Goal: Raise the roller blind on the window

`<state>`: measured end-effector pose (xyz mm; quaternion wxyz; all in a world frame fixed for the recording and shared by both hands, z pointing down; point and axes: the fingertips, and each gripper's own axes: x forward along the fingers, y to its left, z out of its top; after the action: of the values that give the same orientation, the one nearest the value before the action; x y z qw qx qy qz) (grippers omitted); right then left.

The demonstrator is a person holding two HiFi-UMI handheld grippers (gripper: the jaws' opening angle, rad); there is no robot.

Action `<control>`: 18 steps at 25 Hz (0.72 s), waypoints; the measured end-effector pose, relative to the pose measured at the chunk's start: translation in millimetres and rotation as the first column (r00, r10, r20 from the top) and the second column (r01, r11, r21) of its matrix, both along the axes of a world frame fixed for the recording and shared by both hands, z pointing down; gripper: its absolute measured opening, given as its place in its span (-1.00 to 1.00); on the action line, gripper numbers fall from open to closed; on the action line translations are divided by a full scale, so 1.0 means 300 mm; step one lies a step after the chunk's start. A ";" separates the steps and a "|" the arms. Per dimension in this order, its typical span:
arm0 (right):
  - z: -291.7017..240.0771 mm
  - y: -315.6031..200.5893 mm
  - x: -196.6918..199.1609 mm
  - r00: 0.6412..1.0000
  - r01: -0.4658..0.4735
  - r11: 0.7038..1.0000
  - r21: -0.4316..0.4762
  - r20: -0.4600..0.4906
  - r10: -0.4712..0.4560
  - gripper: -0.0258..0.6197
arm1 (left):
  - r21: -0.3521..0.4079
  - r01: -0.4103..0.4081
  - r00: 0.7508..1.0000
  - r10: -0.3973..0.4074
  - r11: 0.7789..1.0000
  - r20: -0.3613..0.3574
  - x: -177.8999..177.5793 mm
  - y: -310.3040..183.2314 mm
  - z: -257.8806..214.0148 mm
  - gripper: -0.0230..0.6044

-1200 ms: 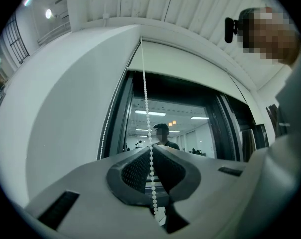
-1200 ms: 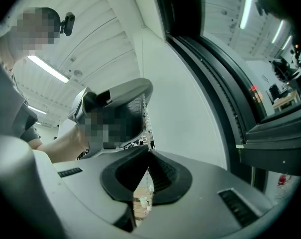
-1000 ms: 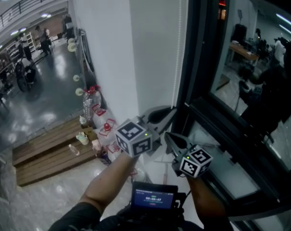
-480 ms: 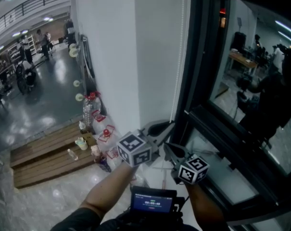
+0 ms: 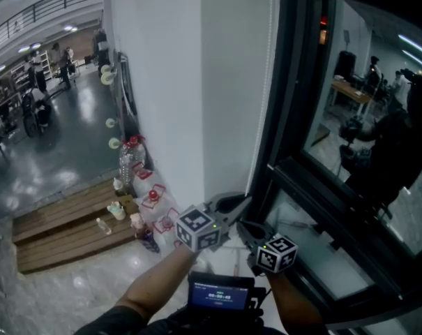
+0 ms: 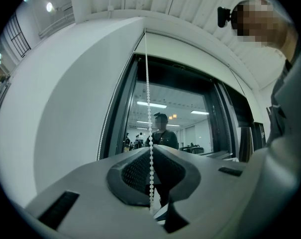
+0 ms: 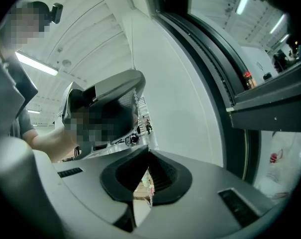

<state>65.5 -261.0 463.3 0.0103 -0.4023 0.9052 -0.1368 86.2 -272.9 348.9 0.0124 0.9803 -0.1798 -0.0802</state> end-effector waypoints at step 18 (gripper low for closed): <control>-0.101 0.053 0.113 0.991 -0.040 0.997 0.065 -0.121 0.048 -0.65 | -0.014 -0.008 1.000 0.008 1.000 0.020 -0.021 -0.003 0.072 -0.91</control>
<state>99.5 -245.0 433.1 -0.0296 -0.4293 0.8989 -0.0831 79.9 -273.9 370.6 0.0177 0.9817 -0.1766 -0.0689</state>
